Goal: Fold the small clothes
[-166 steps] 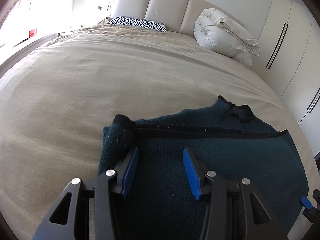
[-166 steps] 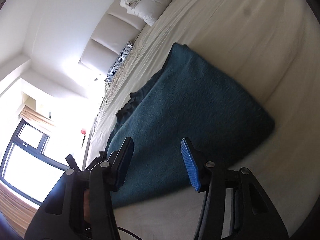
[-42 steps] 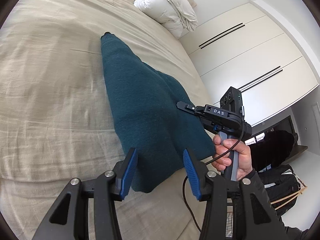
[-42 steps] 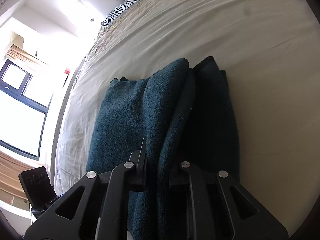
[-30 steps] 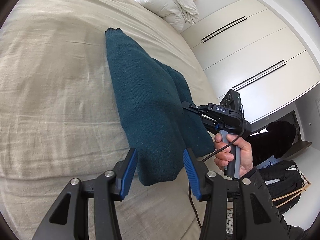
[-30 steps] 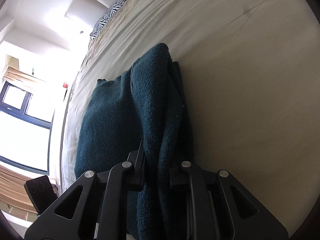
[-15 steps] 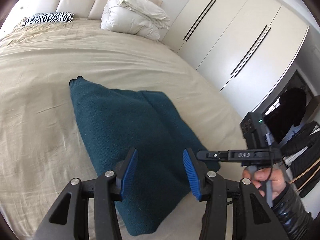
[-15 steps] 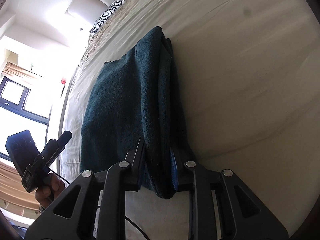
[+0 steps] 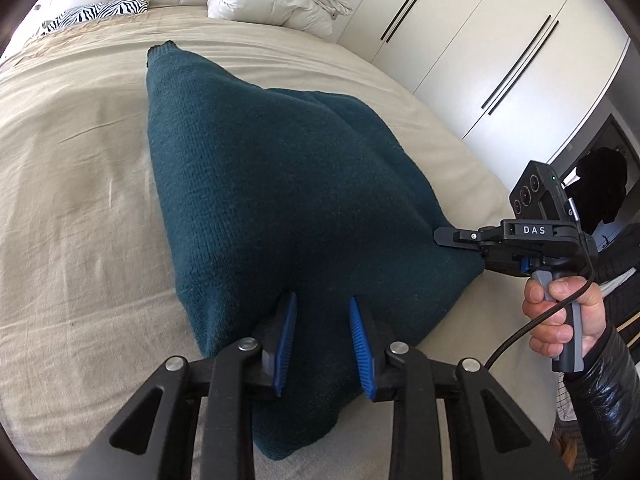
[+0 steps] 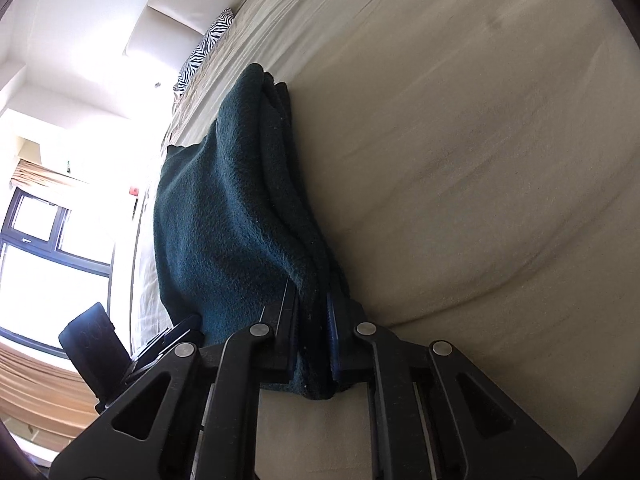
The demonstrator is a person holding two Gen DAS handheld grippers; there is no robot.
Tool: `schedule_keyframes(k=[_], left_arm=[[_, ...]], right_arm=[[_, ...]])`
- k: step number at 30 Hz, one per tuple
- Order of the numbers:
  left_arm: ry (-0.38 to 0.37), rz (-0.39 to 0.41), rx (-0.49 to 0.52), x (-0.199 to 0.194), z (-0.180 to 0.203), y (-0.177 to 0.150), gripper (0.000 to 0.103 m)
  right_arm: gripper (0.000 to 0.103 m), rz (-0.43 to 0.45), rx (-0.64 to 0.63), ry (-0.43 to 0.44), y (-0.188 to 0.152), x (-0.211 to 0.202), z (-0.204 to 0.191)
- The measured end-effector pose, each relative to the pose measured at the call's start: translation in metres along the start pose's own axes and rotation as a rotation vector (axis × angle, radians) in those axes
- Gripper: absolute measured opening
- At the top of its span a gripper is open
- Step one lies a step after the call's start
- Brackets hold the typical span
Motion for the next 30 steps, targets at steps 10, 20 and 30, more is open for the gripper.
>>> schedule_keyframes(k=[10, 20, 30], left_arm=[[0.040, 0.164, 0.051, -0.079, 0.010, 0.068, 0.053], [0.057, 0.056, -0.042, 0.002, -0.033, 0.076, 0.045], [0.011, 0.090, -0.044, -0.007, -0.034, 0.074, 0.045]], right_arm=[[0.013, 0.105, -0.064, -0.040, -0.001, -0.051, -0.026], [0.013, 0.042, -0.163, 0.032, 0.044, -0.016, -0.082], [0.011, 0.022, -0.113, 0.092, 0.055, 0.012, -0.051]])
Point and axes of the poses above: each gripper's, at about its wrist camera, not at the fingertips, and x roughly the way its jaws point, z to its right, y to its top, the point moved 8 cm from there along x, roughly the way its jaws point, and after that the axes turned 12 degrees about -z, right-handed, at the moved point
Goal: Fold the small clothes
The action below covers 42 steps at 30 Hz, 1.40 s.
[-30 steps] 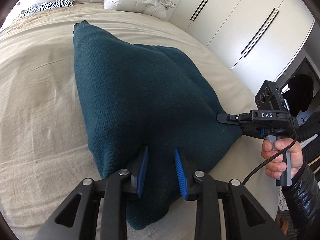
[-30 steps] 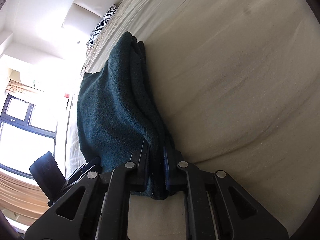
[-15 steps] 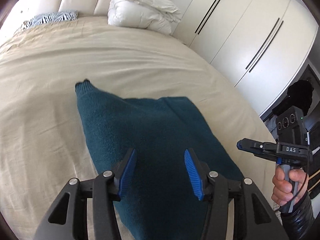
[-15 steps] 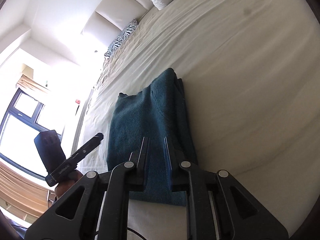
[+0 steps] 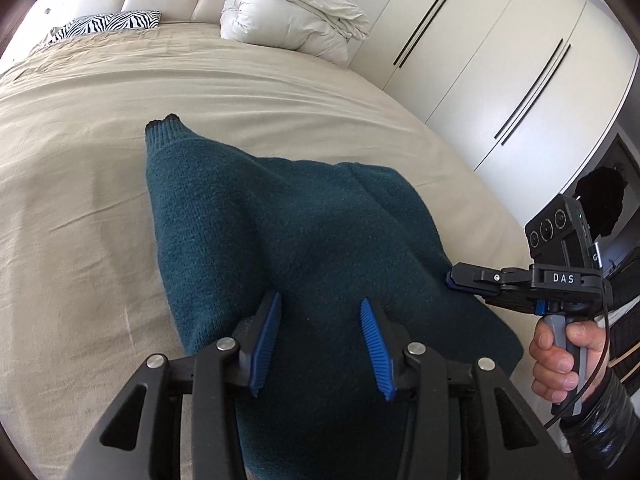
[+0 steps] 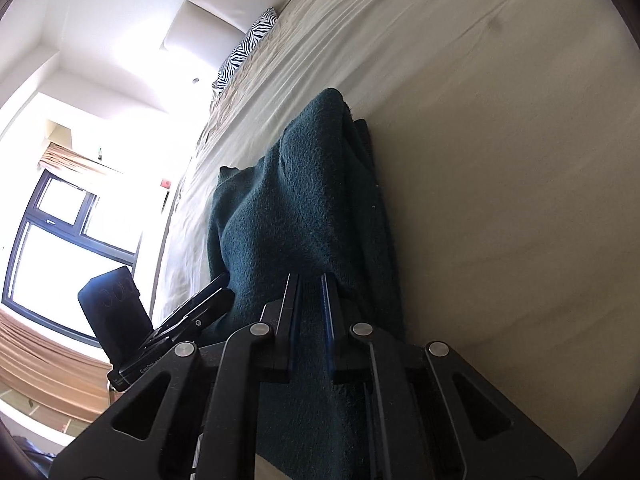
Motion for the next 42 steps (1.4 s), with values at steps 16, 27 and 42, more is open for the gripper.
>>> schedule_keyframes(k=[16, 27, 42], left_arm=[[-0.146, -0.044, -0.346, -0.018, -0.041, -0.027, 0.076], [-0.127, -0.144, -0.332, 0.008, -0.033, -0.018, 0.062], [0.034, -0.129, -0.207, -0.069, 0.001, -0.022, 0.040]], right_arm=[[0.069, -0.069, 0.027, -0.101, 0.000, -0.008, 0.007], [0.043, -0.207, 0.059, -0.093, 0.030, 0.023, 0.006], [0.019, -0.103, -0.212, -0.467, -0.006, 0.016, -0.101]])
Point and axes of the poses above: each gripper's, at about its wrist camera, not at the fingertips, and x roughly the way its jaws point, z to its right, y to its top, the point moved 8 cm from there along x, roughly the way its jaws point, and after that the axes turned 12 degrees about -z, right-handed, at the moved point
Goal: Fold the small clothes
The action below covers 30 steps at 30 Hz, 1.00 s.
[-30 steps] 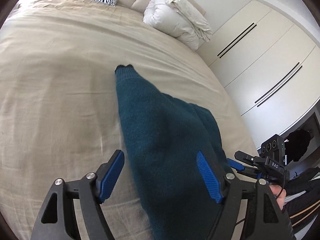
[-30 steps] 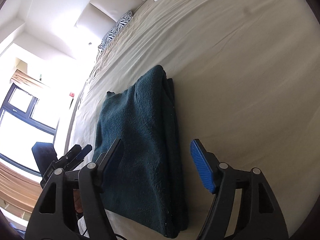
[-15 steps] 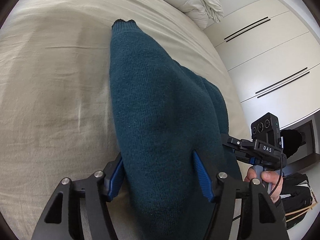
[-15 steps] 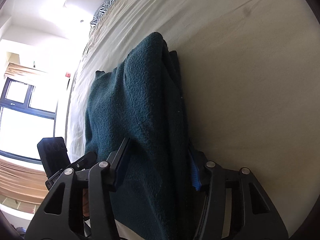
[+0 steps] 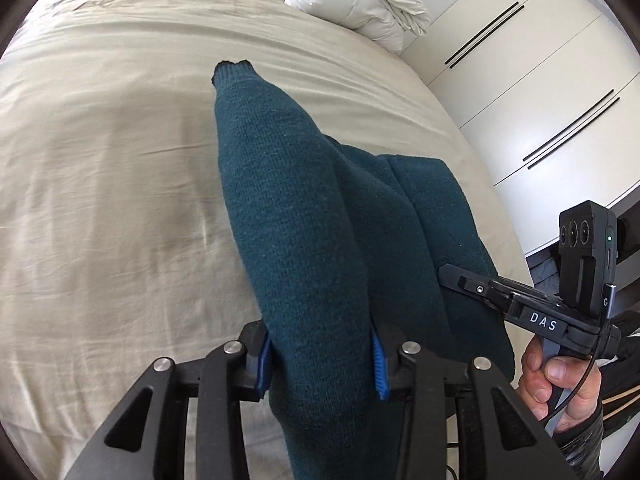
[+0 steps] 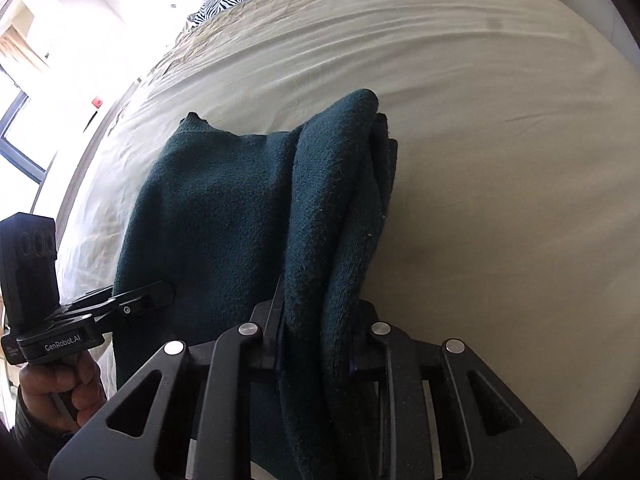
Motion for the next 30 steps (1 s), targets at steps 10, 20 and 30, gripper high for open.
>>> schedule_keyframes(k=[10, 20, 30], left_arm=[[0.139, 0.082, 0.039, -0.107, -0.034, -0.100, 0.041], [0.177, 0.096, -0.031, -0.139, -0.100, -0.179, 0.041], [0.189, 0.068, -0.082, -0.110, -0.146, -0.200, 0.043]], right_arm=[[0.019, 0.102, -0.178, -0.046, -0.084, -0.034, -0.140], [0.019, 0.071, -0.219, 0.064, -0.167, 0.005, -0.236], [0.020, 0.015, -0.176, 0.096, -0.188, 0.065, -0.253]])
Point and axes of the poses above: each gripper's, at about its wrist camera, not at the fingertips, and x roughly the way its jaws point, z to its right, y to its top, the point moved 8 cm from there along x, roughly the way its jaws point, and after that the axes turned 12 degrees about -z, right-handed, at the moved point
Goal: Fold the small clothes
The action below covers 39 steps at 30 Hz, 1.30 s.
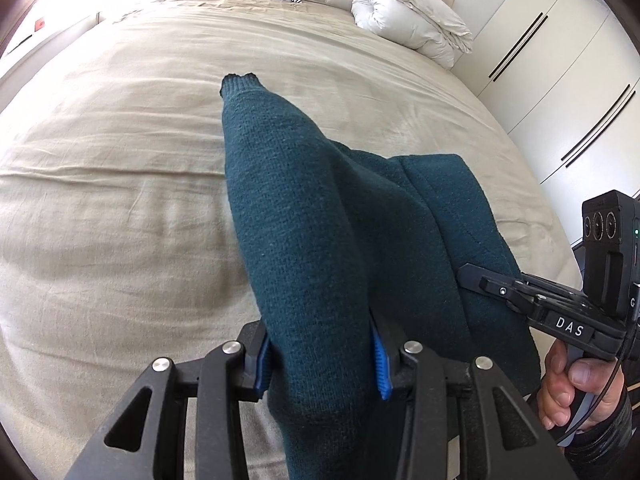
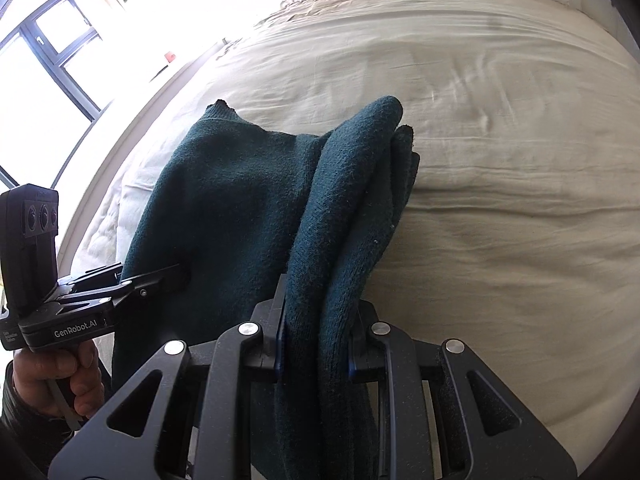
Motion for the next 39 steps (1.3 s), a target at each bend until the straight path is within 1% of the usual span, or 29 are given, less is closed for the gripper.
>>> schedule_keyframes(k=[3, 6, 8, 10, 13, 15, 16, 19, 21, 23, 24, 25, 26, 28, 29, 30, 31, 33, 34, 35, 36, 37, 39], left_arm=[[-0.032, 0.006, -0.021, 0.006, -0.008, -0.004, 0.048], [-0.034, 0.016, -0.007, 0.009, -0.011, -0.007, 0.053], [-0.042, 0.017, -0.015, 0.012, -0.016, -0.010, 0.056], [-0.054, 0.026, -0.026, 0.013, -0.020, -0.014, 0.060], [-0.049, 0.042, -0.030, 0.010, -0.022, -0.019, 0.063], [-0.044, 0.066, -0.034, 0.004, -0.024, -0.024, 0.065], [-0.037, 0.078, -0.039, 0.002, -0.025, -0.026, 0.066], [-0.019, 0.111, -0.047, -0.008, -0.025, -0.035, 0.066], [0.014, 0.156, -0.035, -0.022, -0.023, -0.042, 0.066], [0.058, 0.207, -0.015, -0.038, -0.021, -0.047, 0.066], [0.080, 0.237, -0.003, -0.049, -0.019, -0.048, 0.068], [0.106, 0.273, 0.009, -0.060, -0.017, -0.049, 0.073], [0.137, 0.317, 0.021, -0.074, -0.014, -0.050, 0.077], [0.206, 0.428, 0.052, -0.107, -0.005, -0.051, 0.096], [0.248, 0.493, 0.071, -0.124, 0.001, -0.053, 0.101], [0.295, 0.557, 0.089, -0.142, 0.007, -0.054, 0.103], [0.339, 0.613, 0.110, -0.159, 0.015, -0.055, 0.103], [0.416, 0.697, 0.134, -0.188, 0.030, -0.056, 0.103], [0.449, 0.728, 0.129, -0.201, 0.036, -0.056, 0.103], [0.471, 0.757, 0.122, -0.215, 0.042, -0.055, 0.103], [0.482, 0.786, 0.113, -0.229, 0.047, -0.055, 0.103], [0.484, 0.821, 0.107, -0.244, 0.053, -0.056, 0.103], [0.467, 0.889, 0.095, -0.275, 0.063, -0.059, 0.103]], right_arm=[[0.020, -0.021, 0.064, 0.053, 0.005, 0.023, 0.026], [0.023, -0.025, 0.151, 0.174, -0.003, 0.034, 0.045], [0.029, -0.012, 0.173, 0.221, -0.006, 0.039, 0.053], [0.030, 0.002, 0.189, 0.274, -0.011, 0.042, 0.058], [0.032, 0.021, 0.207, 0.353, -0.014, 0.043, 0.064], [0.036, 0.030, 0.221, 0.382, -0.016, 0.039, 0.067], [0.037, 0.039, 0.223, 0.379, -0.018, 0.035, 0.068], [0.042, 0.058, 0.197, 0.328, -0.025, 0.026, 0.073], [0.048, 0.073, 0.189, 0.281, -0.031, 0.018, 0.078], [0.051, 0.094, 0.194, 0.248, -0.037, 0.009, 0.086], [0.051, 0.100, 0.202, 0.232, -0.041, 0.005, 0.090], [0.051, 0.106, 0.214, 0.210, -0.045, 0.001, 0.095], [0.051, 0.115, 0.230, 0.178, -0.047, -0.003, 0.101], [0.051, 0.142, 0.266, 0.130, -0.053, -0.017, 0.112], [0.052, 0.163, 0.275, 0.120, -0.055, -0.026, 0.115], [0.052, 0.189, 0.278, 0.092, -0.056, -0.037, 0.116], [0.052, 0.224, 0.266, 0.049, -0.056, -0.050, 0.116], [0.053, 0.311, 0.211, -0.036, -0.053, -0.085, 0.107], [0.055, 0.358, 0.181, -0.077, -0.051, -0.102, 0.100], [0.059, 0.406, 0.154, -0.117, -0.049, -0.120, 0.092], [0.068, 0.462, 0.126, -0.155, -0.047, -0.138, 0.082], [0.074, 0.528, 0.101, -0.188, -0.045, -0.158, 0.072], [0.097, 0.685, 0.064, -0.228, -0.043, -0.203, 0.053]])
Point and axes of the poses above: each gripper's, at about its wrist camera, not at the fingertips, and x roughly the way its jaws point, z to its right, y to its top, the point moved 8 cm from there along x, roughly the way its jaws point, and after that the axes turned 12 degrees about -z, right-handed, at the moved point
